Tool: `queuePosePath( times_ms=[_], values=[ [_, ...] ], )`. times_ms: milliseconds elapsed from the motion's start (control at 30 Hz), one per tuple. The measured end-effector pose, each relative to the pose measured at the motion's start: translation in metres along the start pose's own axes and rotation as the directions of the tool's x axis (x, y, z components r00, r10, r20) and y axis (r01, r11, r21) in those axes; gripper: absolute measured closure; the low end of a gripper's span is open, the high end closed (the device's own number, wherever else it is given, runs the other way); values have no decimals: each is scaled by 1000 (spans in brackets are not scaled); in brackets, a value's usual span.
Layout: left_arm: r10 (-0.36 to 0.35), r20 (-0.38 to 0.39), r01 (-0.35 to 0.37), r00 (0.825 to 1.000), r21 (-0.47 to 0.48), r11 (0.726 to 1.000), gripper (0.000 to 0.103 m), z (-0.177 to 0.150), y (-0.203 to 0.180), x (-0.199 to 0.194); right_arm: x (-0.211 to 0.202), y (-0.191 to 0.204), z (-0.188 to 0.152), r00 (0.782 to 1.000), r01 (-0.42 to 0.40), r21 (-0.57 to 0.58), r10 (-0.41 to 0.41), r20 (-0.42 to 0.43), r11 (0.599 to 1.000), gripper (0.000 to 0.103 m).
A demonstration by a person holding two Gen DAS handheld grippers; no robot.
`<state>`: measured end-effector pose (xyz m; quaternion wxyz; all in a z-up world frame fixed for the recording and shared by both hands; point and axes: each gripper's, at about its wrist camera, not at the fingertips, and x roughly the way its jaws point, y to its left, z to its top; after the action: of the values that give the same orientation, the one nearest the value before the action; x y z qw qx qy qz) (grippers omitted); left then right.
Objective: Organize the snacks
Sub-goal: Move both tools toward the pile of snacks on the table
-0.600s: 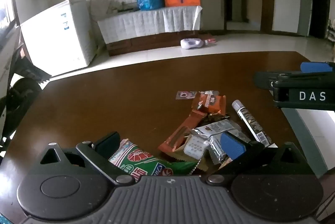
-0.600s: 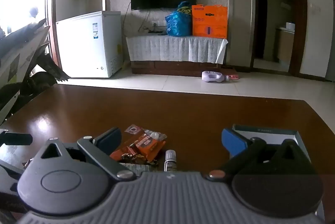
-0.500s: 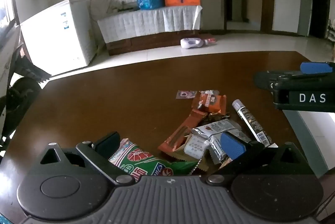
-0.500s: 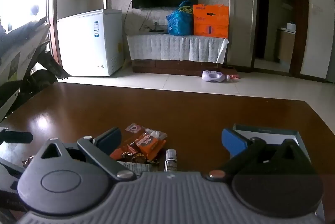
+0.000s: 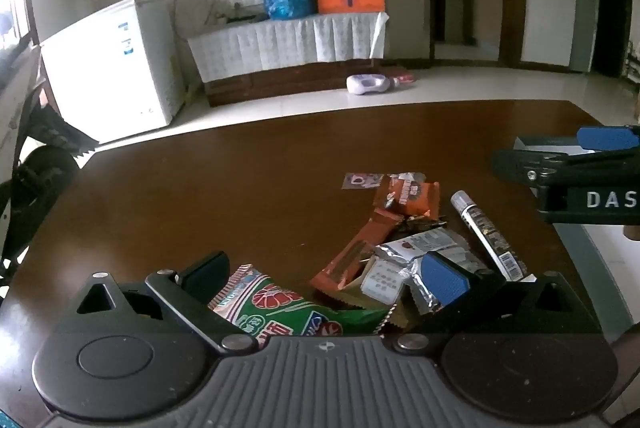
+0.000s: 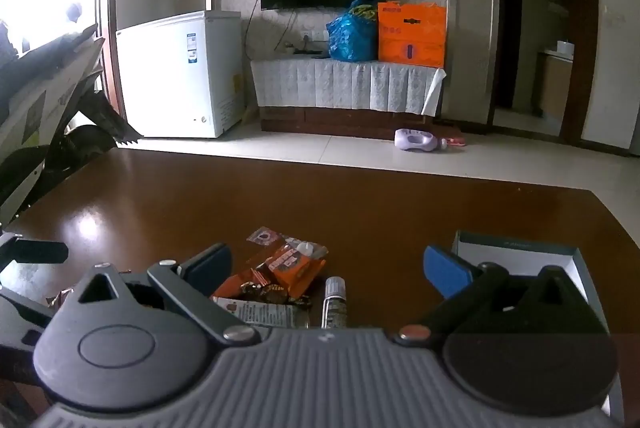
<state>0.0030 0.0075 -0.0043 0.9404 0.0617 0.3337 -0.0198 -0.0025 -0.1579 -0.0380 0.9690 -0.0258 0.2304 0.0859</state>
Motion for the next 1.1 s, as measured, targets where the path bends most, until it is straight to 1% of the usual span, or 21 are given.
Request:
queuePosePath(
  times_ms=[167, 267, 467, 633, 767, 933, 1100],
  values=[
    [9, -1, -9, 1000, -28, 1000, 0, -1, 8, 3, -1, 0, 0, 1000, -3, 3, 3, -7, 1000, 0],
    [2, 11, -1, 1000, -39, 999, 0, -2, 12, 2, -2, 0, -1, 1000, -6, 8, 6, -11, 1000, 0],
    [8, -4, -8, 1000, -30, 1000, 0, -9, 16, 4, -3, -3, -3, 999, -21, 27, 22, -40, 999, 0],
    [6, -27, -6, 1000, -12, 1000, 0, -15, 16, 7, -7, -3, -6, 998, -37, 15, 38, -47, 999, 0],
    [12, -32, -12, 999, -2, 1000, 0, -21, 17, 8, -7, -3, -12, 998, -25, -2, 25, -62, 1000, 0],
    [26, -48, -27, 998, -19, 999, 1, -23, 23, 12, -7, -4, -15, 997, -26, -5, 25, -77, 1000, 0],
    [46, -57, -47, 997, -12, 999, 1, -25, 21, 16, -7, -5, -16, 996, -26, -5, 26, -82, 1000, 0]
  ],
)
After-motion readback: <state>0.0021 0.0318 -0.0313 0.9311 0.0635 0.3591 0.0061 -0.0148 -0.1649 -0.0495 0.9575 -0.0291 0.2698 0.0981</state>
